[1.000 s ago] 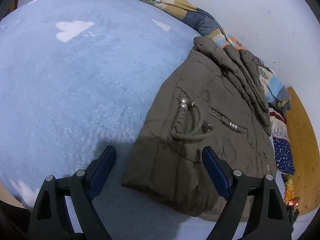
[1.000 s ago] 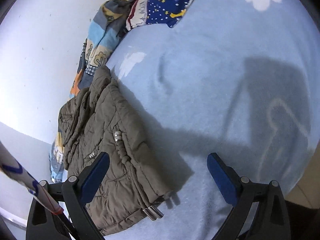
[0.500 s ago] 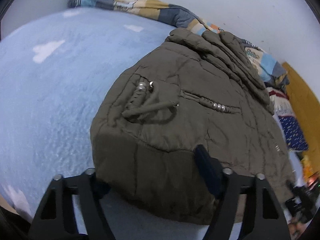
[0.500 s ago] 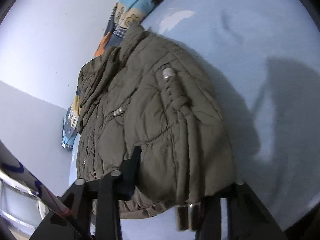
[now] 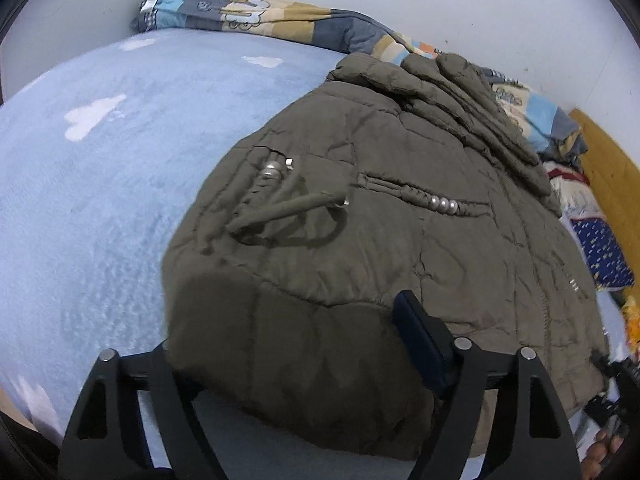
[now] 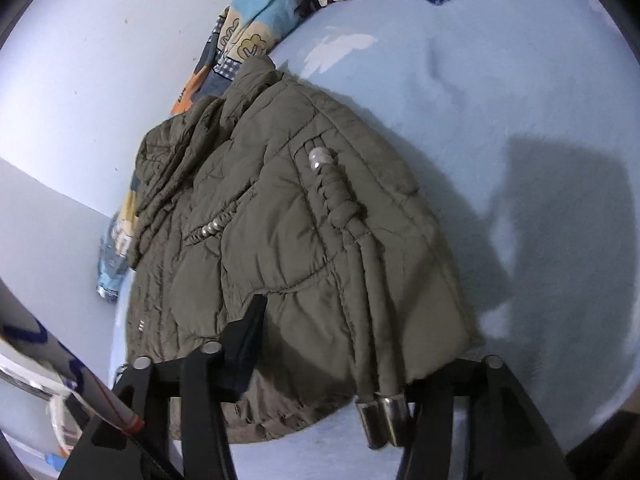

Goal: Fold large clothes
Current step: 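Grasp the jacket hem beside the drawstring with the right gripper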

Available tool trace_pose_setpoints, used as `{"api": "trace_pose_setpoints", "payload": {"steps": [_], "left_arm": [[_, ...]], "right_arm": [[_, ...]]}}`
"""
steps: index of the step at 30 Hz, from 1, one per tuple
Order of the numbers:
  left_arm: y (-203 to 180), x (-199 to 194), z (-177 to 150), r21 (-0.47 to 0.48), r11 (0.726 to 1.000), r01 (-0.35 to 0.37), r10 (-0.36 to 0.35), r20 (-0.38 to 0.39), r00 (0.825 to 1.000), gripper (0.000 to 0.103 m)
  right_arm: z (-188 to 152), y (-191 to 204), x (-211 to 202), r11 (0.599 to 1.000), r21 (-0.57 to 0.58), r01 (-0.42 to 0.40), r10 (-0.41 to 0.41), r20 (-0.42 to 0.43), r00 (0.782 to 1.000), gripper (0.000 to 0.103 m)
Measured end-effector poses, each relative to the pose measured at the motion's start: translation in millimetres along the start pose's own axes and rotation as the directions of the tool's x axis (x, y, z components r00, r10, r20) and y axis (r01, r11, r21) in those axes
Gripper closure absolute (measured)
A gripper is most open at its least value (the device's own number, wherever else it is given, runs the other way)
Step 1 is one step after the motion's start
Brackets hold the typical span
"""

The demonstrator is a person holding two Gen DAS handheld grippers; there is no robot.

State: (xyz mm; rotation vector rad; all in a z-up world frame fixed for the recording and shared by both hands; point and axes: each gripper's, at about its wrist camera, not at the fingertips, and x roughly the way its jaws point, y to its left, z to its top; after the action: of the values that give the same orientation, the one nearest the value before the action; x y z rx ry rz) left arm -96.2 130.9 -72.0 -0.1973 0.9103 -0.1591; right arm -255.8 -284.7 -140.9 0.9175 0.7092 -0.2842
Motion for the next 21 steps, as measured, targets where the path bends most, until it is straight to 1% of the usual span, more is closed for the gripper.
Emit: {"api": "trace_pose_setpoints", "payload": {"steps": [2,4,5,6,7,8,9,11,12,15,19,21], "left_arm": [[-5.3,1.1,-0.6,0.022,1.0,-0.022,0.022,0.015,1.0,0.025],[-7.9,1.9,-0.2,0.037,0.999,-0.035,0.034,0.03,0.999,0.034],[-8.1,1.6,-0.4,0.045,0.998,-0.043,0.042,0.036,0.998,0.041],[-10.6,0.6,-1.2,0.068,0.996,-0.054,0.051,0.046,0.998,0.043],[-12.0,0.3,-2.2,0.08,0.995,-0.06,0.056,0.052,0.997,0.044],[-14.6,0.3,-3.9,0.098,0.993,-0.073,0.067,0.06,0.996,0.044],[-16.5,1.1,-5.4,0.116,0.989,-0.087,0.079,0.066,0.995,0.044],[-17.5,3.0,-7.3,0.13,0.987,-0.096,0.088,0.07,0.994,0.044],[-17.3,3.4,-8.1,0.131,0.987,-0.098,0.09,0.069,0.994,0.044],[-17.5,4.6,-10.4,0.13,0.986,-0.108,0.099,0.074,0.992,0.044],[-18.2,5.8,-12.3,0.122,0.986,-0.113,0.104,0.084,0.991,0.044],[-18.7,5.6,-13.9,0.121,0.986,-0.117,0.107,0.091,0.99,0.044]], "right_arm": [[1.9,-0.4,6.5,0.999,0.016,-0.028,0.028,0.003,1.0,0.04],[4.6,3.7,13.3,0.999,-0.008,-0.032,0.032,0.002,0.999,0.041],[5.3,8.7,15.5,0.999,-0.047,-0.005,0.005,-0.002,1.0,0.053],[4.6,16.8,17.1,0.993,-0.109,0.033,-0.034,-0.007,0.999,0.064],[2.1,26.3,17.5,0.981,-0.175,0.079,-0.08,-0.001,0.997,0.065],[-2.3,39.4,17.3,0.956,-0.259,0.14,-0.139,0.022,0.99,0.068],[-9.3,55.7,16.4,0.91,-0.359,0.208,-0.197,0.068,0.978,0.07],[-17.2,67.8,19.2,0.859,-0.441,0.259,-0.238,0.104,0.966,0.07],[-17.3,66.0,21.2,0.862,-0.44,0.253,-0.234,0.097,0.967,0.07],[-10.9,50.0,22.9,0.912,-0.362,0.194,-0.188,0.051,0.981,0.069],[-13.6,49.1,21.8,0.906,-0.374,0.197,-0.184,0.072,0.98,0.068],[-12.7,46.7,22.6,0.913,-0.362,0.187,-0.173,0.071,0.982,0.068]]}}
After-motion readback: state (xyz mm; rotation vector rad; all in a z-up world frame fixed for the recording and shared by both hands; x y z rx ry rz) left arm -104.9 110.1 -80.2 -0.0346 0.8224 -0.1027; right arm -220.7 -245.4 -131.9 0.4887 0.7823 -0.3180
